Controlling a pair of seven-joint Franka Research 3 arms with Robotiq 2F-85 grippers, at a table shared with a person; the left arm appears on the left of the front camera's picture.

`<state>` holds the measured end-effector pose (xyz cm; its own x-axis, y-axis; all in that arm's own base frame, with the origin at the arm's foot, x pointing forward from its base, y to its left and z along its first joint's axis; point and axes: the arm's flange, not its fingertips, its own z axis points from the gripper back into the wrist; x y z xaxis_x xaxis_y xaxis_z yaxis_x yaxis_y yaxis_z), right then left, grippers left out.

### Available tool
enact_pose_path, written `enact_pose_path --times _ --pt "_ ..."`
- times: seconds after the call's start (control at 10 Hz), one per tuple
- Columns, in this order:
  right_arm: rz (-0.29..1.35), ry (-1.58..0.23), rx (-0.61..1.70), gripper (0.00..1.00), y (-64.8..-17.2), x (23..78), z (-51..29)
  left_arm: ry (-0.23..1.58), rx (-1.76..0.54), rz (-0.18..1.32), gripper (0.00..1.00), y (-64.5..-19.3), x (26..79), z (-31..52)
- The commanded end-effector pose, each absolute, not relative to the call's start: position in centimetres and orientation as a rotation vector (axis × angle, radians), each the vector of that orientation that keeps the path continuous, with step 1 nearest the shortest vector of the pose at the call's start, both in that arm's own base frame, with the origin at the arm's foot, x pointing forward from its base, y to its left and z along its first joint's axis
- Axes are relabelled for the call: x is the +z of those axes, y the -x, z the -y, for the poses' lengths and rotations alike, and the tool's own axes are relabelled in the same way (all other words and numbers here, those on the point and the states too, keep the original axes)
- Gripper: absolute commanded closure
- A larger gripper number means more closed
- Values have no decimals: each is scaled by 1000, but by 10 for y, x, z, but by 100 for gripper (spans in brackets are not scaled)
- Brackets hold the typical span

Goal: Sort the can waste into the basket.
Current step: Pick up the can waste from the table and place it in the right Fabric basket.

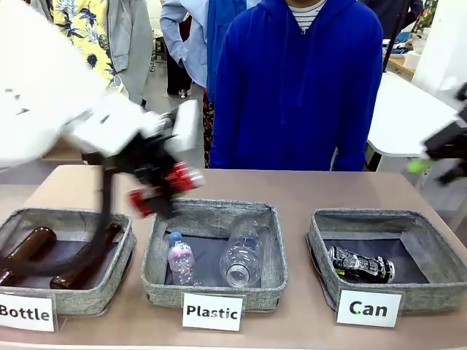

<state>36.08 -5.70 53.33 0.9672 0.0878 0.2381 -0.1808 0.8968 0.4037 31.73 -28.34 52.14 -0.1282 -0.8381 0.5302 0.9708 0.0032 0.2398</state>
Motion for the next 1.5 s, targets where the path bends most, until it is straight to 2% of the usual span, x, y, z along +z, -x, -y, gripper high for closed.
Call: enact_pose_path --times 0.0,0.2,0.3,0.6,0.8,0.9,1.3,1.4 --pt "355 -347 171 0 -301 562 118 232 -1547 630 100 -340 562 392" --pt "395 -247 6 0 -260 564 166 216 -1595 611 100 -351 587 498" --pt "456 -269 -37 0 -243 568 180 221 -1623 619 100 -353 589 549" --pt "609 -316 -68 0 -210 576 200 262 -1575 605 100 -342 509 668" --pt "703 -370 -19 0 -201 582 199 200 -1601 531 100 -347 465 691" --pt "588 -318 -66 0 -203 585 209 260 -1599 590 100 -331 482 653" --pt "588 -318 -66 0 -203 585 209 250 -1590 586 100 -338 471 669" --pt "588 -318 -66 0 -203 585 209 220 -1668 622 100 -338 468 669"
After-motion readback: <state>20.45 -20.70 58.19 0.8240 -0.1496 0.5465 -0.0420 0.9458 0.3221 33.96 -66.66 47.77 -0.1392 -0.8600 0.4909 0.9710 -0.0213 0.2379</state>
